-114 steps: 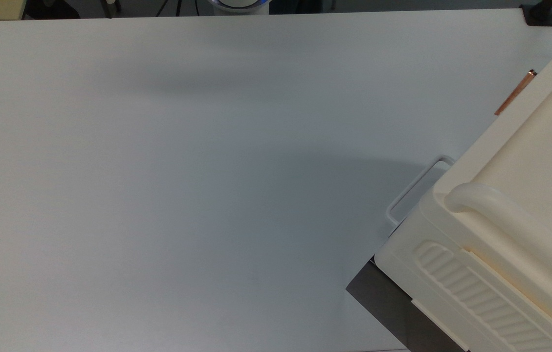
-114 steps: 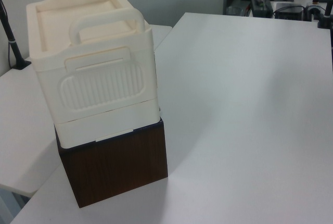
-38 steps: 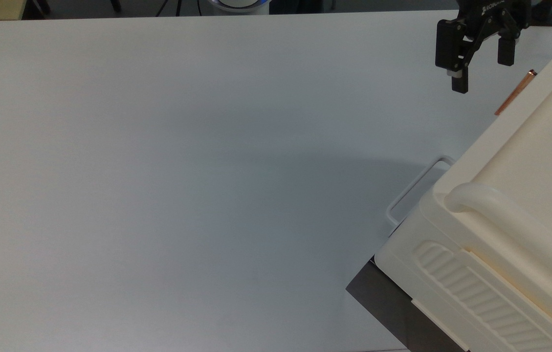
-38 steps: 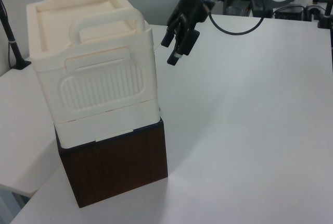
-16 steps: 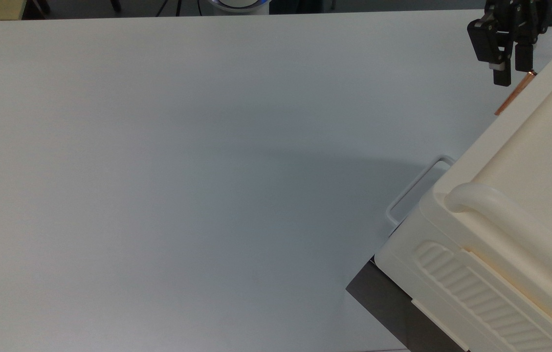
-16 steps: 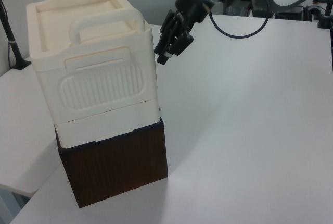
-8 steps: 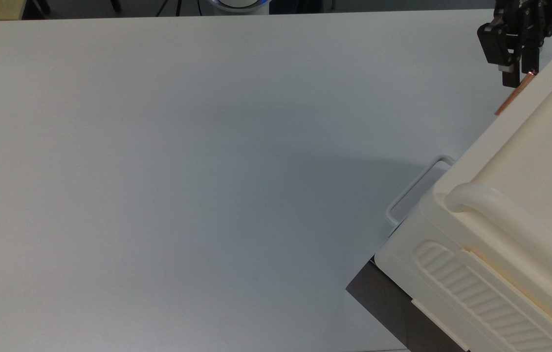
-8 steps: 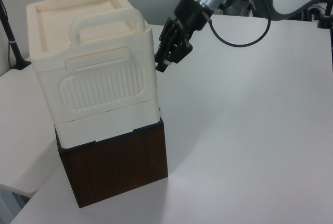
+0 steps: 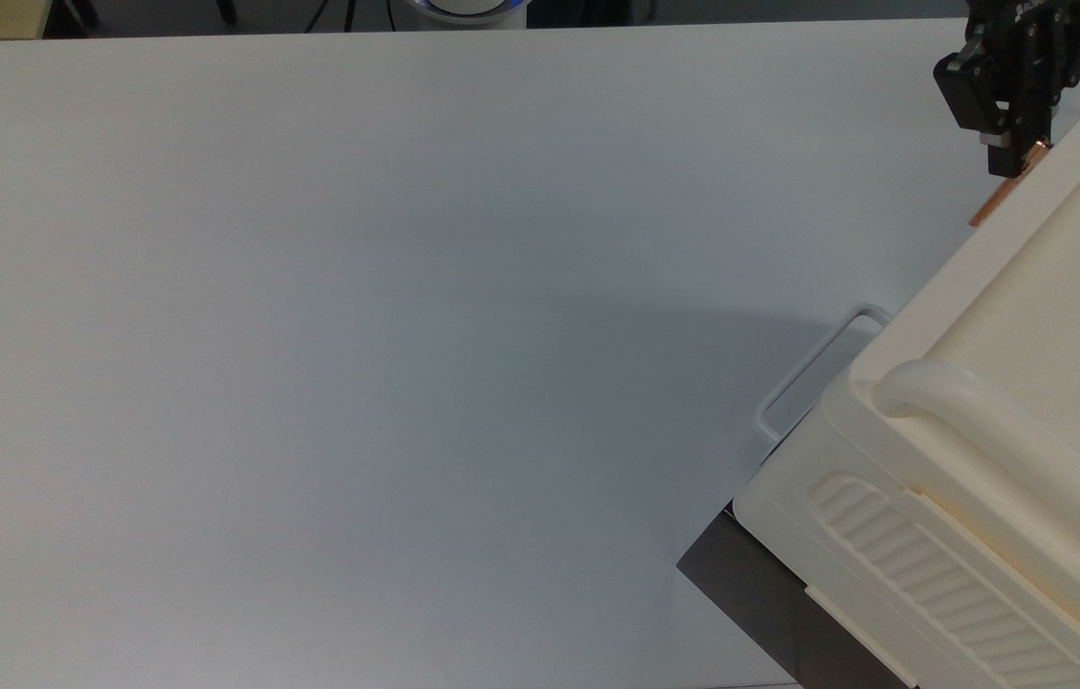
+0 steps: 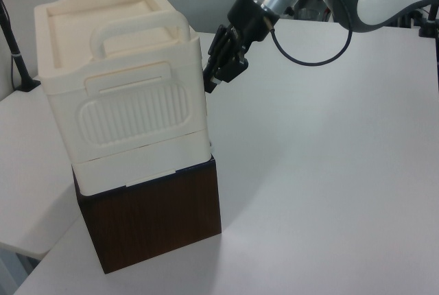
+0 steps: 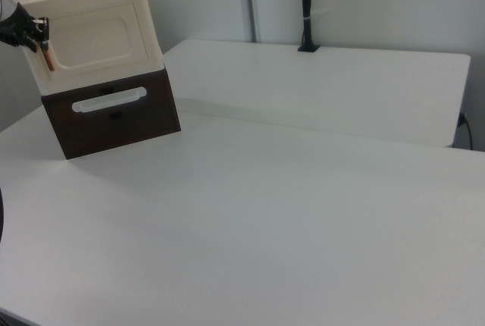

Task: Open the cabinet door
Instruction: 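Pull the handle outward, swinging the cream door open on its hinge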

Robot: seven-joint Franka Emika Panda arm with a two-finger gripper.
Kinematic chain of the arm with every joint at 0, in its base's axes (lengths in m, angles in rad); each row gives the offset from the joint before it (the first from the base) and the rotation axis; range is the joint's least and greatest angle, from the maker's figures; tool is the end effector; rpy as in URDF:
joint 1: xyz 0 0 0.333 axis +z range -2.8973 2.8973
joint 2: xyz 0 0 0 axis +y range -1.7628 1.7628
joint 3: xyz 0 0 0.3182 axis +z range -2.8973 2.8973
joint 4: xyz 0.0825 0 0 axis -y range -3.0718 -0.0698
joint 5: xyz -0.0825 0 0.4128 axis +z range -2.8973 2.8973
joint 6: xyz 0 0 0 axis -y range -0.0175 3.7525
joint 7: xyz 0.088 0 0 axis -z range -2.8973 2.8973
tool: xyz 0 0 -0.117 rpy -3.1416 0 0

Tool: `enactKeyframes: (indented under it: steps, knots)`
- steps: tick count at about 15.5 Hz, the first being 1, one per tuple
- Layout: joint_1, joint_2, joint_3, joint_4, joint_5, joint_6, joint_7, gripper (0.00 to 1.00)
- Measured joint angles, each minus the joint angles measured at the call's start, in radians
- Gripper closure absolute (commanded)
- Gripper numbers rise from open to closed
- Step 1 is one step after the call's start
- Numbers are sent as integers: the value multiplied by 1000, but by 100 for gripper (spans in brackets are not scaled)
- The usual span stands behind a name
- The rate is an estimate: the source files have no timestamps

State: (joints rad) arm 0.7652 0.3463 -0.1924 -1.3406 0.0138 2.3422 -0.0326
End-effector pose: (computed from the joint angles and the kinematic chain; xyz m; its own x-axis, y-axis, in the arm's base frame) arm 0.6114 0.4255 0.6031 0.6235 0.4873 0.6113 0.5700 -0.8186 0.0712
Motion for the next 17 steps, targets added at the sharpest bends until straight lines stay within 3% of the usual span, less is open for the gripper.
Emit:
enactKeyframes:
  steps: [3, 17]
  knots:
    - [-3, 2, -2, 0, -7, 6, 8, 91]
    - [-4, -8, -2, -11, -7, -3, 32, 95]
